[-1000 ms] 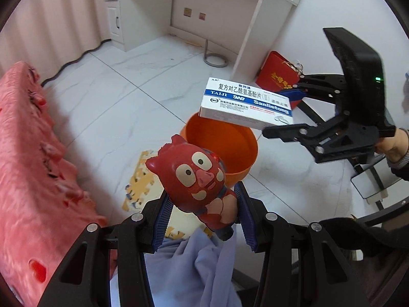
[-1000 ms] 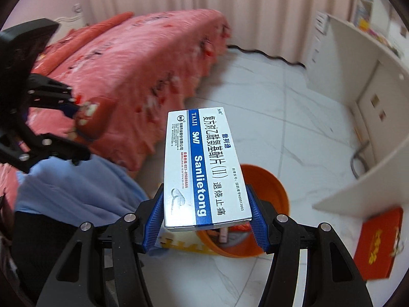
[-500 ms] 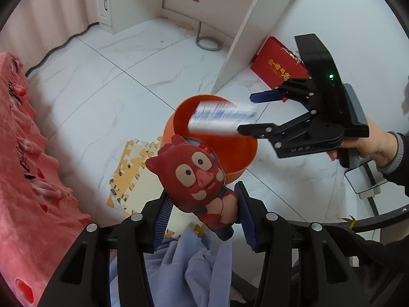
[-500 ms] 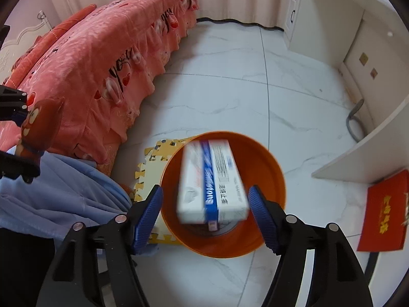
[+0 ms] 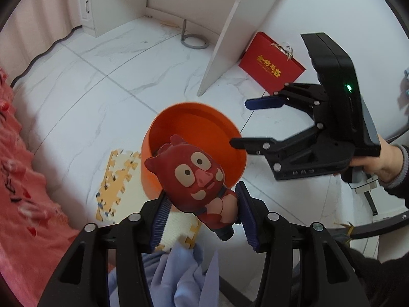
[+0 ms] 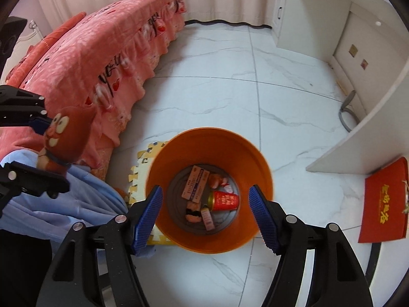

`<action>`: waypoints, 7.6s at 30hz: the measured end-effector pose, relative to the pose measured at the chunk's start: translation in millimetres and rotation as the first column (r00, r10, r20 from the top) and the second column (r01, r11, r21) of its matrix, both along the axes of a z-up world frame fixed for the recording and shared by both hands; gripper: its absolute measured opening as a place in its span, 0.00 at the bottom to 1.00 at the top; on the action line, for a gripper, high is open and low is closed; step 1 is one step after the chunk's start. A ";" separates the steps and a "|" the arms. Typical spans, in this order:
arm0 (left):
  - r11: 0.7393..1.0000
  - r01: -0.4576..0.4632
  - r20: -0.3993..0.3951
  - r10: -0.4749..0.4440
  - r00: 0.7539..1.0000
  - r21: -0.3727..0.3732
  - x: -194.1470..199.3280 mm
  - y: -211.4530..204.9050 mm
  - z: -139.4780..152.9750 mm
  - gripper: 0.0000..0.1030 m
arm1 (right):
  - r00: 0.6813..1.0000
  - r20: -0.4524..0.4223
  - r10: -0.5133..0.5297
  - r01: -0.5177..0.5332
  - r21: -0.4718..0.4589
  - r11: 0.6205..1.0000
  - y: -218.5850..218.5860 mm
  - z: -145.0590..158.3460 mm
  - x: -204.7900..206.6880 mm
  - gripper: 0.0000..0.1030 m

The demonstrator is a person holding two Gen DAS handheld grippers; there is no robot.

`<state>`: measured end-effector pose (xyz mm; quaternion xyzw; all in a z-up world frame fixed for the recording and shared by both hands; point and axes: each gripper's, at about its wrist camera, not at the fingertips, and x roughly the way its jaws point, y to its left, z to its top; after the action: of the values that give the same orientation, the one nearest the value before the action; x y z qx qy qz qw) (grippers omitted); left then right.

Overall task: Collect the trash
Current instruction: 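Open the right tool to drop the medicine box into the bin, then move both tools back over the bed toward the tape and plush, then grasp the tape roll with the left tool while the right tool grasps the Hello Kitty plush, then carry the tape roll and plush over the orange bin with both tools, then open the right tool to drop the plush while the left tool drops the tape roll into the bin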

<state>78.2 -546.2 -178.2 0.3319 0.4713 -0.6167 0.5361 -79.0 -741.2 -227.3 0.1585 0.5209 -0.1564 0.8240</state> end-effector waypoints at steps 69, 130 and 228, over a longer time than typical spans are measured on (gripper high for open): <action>0.836 -0.520 0.215 0.548 0.808 -0.176 49.7 298.3 105.4 0.83 | 0.731 0.270 0.626 -0.624 -0.104 0.774 308.1 178.2 131.4 0.74; 0.705 -0.707 0.128 0.707 0.696 -0.049 285.6 488.3 27.5 0.85 | 0.531 0.218 0.819 -0.836 -0.025 0.549 522.7 94.1 438.6 0.77; 0.998 -0.003 0.069 0.008 0.998 -0.062 -10.6 60.8 35.7 0.42 | 0.993 0.100 0.068 -0.071 0.025 0.997 27.3 40.7 12.9 0.49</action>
<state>67.6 -485.4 -142.4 0.3350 0.4343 -0.6177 0.5636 -66.2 -713.9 -186.6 0.1594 0.4869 -0.1122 0.8514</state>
